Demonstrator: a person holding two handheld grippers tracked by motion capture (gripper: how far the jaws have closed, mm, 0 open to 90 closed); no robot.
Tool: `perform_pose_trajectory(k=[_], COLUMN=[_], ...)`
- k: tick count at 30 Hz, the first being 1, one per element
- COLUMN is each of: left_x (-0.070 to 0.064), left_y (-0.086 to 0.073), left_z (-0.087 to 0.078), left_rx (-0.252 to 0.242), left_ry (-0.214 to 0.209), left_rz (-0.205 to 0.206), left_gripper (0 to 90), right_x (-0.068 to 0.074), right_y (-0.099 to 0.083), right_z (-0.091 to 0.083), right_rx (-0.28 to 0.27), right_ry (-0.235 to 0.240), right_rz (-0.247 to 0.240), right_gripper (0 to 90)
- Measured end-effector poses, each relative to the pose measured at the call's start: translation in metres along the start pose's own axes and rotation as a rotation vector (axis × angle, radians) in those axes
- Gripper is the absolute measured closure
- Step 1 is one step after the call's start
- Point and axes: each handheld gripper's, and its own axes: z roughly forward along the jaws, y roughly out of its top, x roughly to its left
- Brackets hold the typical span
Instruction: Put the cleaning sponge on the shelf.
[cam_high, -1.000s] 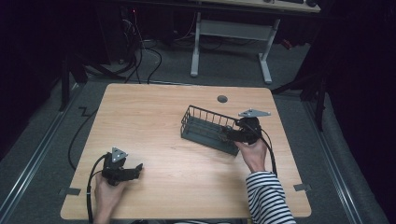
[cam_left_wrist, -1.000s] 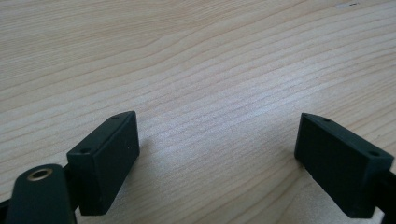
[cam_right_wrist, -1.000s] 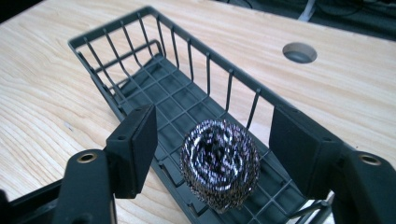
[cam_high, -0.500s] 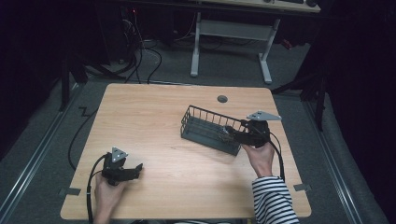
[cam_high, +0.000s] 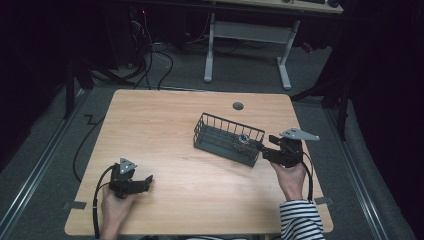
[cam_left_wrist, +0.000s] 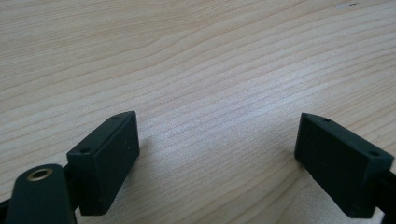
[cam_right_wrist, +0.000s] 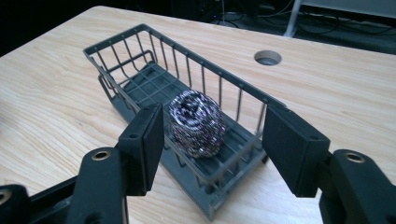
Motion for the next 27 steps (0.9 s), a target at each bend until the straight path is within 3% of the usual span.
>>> perform_pose_trajectory(k=[14,27], left_x=[0.0,0.0], left_y=[0.0,0.0], left_z=[0.0,0.0], left_rx=[0.0,0.0], left_ry=[-0.001,-0.001], left_rz=[0.001,0.001], left_gripper=[14.2,14.3], right_x=[-0.013,-0.015], right_y=[-0.027,-0.05], right_z=[-0.022,-0.024], right_rx=[-0.036,-0.031], right_ry=[-0.016,-0.017], right_rz=[0.056,0.076], right_gripper=[40.5,40.4])
